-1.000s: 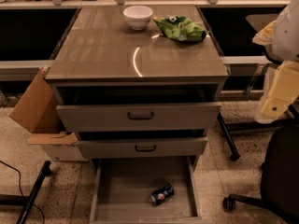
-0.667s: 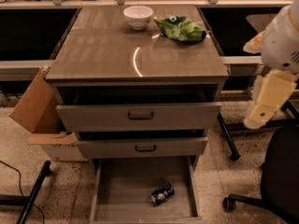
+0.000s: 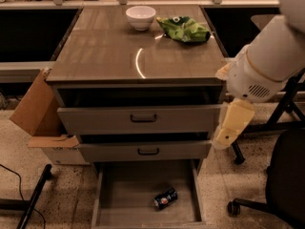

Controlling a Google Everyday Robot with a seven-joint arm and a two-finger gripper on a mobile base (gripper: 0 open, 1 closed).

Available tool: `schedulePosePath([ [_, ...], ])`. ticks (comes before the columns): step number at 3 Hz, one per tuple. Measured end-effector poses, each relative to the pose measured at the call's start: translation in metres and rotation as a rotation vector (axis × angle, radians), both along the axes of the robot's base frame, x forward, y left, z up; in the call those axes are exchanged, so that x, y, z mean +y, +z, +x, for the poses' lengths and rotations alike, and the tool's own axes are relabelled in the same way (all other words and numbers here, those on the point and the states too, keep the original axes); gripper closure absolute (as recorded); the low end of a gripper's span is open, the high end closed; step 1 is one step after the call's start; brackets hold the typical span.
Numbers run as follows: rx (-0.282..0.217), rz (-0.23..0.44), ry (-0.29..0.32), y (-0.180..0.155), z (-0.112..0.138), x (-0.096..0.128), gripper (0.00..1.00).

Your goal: Pick pepsi can from bottom drawer and place on counter

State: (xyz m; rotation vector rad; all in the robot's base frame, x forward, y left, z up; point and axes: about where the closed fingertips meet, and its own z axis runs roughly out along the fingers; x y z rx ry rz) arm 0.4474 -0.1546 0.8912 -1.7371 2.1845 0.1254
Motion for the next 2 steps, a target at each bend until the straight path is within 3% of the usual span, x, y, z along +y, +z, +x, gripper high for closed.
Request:
schedulePosePath([
  [2, -0.004, -0.024, 0.025, -0.014, 0.000, 0.005, 0.00],
])
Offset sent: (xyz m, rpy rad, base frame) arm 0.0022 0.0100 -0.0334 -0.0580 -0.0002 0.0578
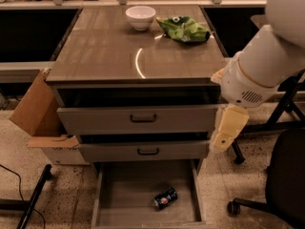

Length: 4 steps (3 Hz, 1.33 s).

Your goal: Pick pepsi can from bottom drawer and place on counter

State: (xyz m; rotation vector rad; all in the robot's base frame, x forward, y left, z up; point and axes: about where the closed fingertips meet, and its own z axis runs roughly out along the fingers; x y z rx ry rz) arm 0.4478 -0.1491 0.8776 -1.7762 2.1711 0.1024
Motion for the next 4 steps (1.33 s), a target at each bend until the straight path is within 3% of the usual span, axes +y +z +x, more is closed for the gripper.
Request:
schedulePosePath([
  [2, 0.065, -0.063, 0.101, -0.152, 0.002, 0.022, 0.00],
  [4, 0.210, -0.056, 0.109, -0.282, -0.016, 0.042, 0.00],
])
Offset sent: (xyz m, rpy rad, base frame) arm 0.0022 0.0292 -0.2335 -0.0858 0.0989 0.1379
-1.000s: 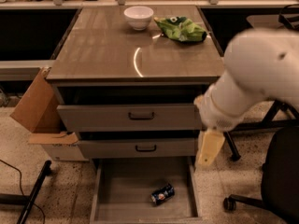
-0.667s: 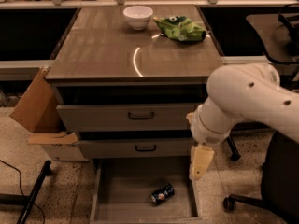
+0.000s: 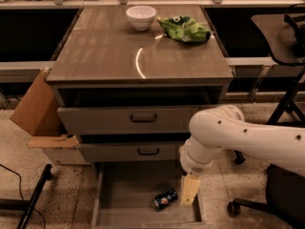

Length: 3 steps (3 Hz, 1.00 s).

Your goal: Pick pepsi can from bottom drawer and place on counter

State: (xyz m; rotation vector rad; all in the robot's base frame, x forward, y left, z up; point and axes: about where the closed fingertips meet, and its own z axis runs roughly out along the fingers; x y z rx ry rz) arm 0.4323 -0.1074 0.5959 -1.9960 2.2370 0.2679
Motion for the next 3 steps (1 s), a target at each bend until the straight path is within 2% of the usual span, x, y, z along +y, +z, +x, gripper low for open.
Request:
schedulePosePath([
  [2, 0.018, 0.015, 0.007, -0.014, -0.002, 0.002, 0.00],
  [3, 0.013, 0.089, 0.060, -0.065, 0.001, -0.002, 0.00],
])
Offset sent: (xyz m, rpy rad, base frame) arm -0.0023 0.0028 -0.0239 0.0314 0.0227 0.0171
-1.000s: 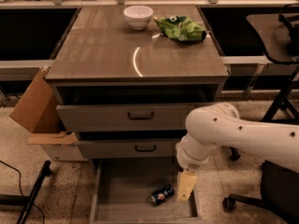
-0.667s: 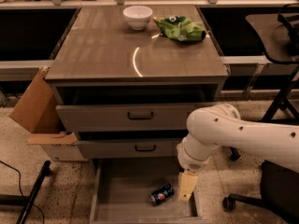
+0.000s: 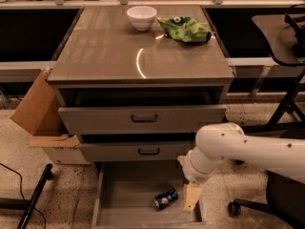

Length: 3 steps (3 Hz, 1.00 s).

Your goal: Pick pepsi can from bottom drawer and place on counter

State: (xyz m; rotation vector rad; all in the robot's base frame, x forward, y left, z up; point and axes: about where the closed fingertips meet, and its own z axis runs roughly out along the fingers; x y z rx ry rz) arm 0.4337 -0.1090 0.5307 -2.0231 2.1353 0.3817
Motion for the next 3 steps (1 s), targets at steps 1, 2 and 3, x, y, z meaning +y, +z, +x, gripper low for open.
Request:
schedulePosePath([
  [1, -0.012, 0.084, 0.049, -0.049, 0.004, -0.001, 0.00],
  [2, -0.018, 0.151, 0.151, -0.106, 0.001, 0.020, 0.00],
  [3, -0.018, 0.152, 0.151, -0.106, 0.001, 0.020, 0.00],
])
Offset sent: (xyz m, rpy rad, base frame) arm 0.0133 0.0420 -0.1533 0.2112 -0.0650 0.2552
